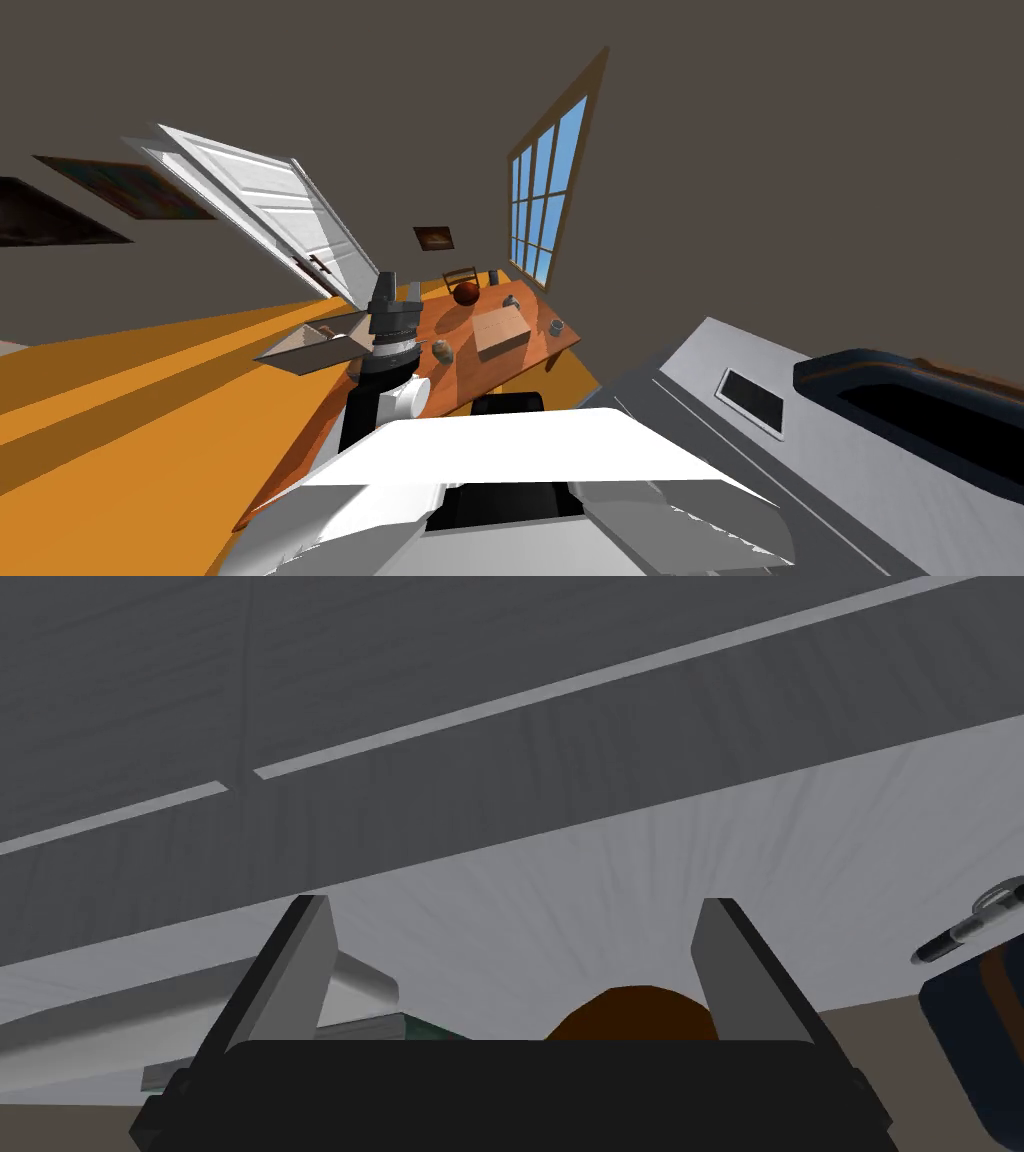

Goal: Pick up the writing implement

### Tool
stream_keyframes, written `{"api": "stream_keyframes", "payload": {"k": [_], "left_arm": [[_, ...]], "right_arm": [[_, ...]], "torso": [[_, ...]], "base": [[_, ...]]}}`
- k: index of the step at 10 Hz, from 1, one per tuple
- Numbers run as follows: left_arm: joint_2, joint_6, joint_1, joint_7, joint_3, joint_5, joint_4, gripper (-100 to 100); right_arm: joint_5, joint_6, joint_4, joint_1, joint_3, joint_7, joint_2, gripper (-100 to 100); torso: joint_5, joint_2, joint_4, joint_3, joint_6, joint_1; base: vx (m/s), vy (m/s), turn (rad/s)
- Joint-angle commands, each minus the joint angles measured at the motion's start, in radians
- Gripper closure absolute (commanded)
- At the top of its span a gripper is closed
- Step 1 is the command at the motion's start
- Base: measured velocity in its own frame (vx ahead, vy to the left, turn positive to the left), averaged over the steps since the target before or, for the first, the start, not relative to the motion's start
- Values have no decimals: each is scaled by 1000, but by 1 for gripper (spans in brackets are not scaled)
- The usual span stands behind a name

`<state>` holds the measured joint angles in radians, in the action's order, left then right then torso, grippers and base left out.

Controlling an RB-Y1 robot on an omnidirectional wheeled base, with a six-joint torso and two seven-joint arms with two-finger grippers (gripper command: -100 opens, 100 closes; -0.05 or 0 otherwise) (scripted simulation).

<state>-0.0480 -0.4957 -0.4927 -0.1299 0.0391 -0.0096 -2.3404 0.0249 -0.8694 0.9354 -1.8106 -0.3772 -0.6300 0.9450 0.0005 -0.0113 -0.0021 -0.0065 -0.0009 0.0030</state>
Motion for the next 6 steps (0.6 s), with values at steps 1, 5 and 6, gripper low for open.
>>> {"api": "stream_keyframes", "payload": {"k": [1, 5, 6], "left_arm": [[0, 0, 0, 0, 0, 0, 0, 0], [0, 0, 0, 0, 0, 0, 0, 0], [0, 0, 0, 0, 0, 0, 0, 0]], "right_arm": [[40, -2, -26, -10, -31, -20, 43, -100], [80, -7, -40, 25, -52, -31, 93, -100], [82, -9, -40, 27, -53, -32, 96, 0]], "torso": [[0, 0, 0, 0, 0, 0], [-3, -1, 0, -1, 0, -10], [-2, 5, 1, 3, 2, -5]], "base": [[188, 18, 424], [145, -82, 258], [14, -16, -3]]}}
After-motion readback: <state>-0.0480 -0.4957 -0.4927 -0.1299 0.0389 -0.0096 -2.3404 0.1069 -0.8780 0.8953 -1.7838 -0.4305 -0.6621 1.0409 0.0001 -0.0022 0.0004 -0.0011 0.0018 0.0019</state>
